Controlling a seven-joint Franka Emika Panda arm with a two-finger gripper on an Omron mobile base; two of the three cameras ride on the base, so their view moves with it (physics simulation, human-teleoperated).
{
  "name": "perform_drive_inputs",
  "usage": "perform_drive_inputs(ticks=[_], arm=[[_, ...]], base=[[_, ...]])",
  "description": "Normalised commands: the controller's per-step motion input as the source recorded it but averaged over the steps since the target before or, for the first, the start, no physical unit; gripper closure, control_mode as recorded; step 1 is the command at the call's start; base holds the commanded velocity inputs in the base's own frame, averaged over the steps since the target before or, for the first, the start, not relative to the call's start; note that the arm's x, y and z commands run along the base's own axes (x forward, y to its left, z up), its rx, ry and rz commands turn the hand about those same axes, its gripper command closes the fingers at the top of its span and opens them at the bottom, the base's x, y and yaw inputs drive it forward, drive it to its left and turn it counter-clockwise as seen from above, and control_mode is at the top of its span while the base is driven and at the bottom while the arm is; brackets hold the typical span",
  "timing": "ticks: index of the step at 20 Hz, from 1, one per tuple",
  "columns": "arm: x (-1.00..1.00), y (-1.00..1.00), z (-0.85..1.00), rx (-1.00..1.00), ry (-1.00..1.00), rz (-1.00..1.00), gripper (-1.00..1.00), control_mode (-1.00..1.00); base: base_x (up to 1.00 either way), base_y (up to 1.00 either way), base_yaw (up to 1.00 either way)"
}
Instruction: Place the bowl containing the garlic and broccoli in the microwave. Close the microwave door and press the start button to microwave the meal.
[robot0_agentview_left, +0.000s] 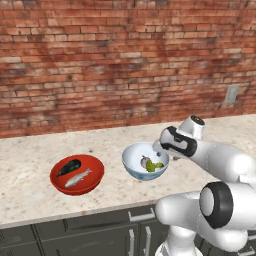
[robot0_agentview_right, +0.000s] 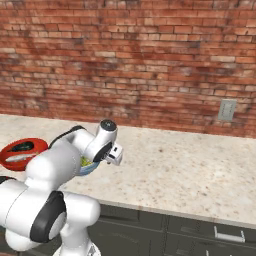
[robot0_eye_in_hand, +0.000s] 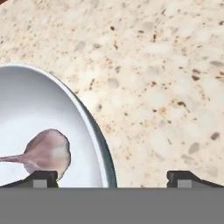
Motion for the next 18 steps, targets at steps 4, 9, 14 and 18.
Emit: perform_drive_inputs(ticks=[4, 9, 14, 18], arm=[[0.23, 0.24, -0.29, 0.00, 0.00, 0.00, 1.00, -1.00], [0.00, 0.02, -0.02, 0.00, 0.00, 0.01, 1.00, -1.00], [-0.61, -0.10, 0.64, 0.01, -0.13, 0.00, 1.00, -1.00], [-0.95, -0.33, 0.94, 0.02, -0.21, -0.01, 1.00, -1.00]], base=[[0.00, 0.00, 0.00], [0.00, 0.00, 0.00], [0.00, 0.00, 0.00], [0.00, 0.00, 0.00]])
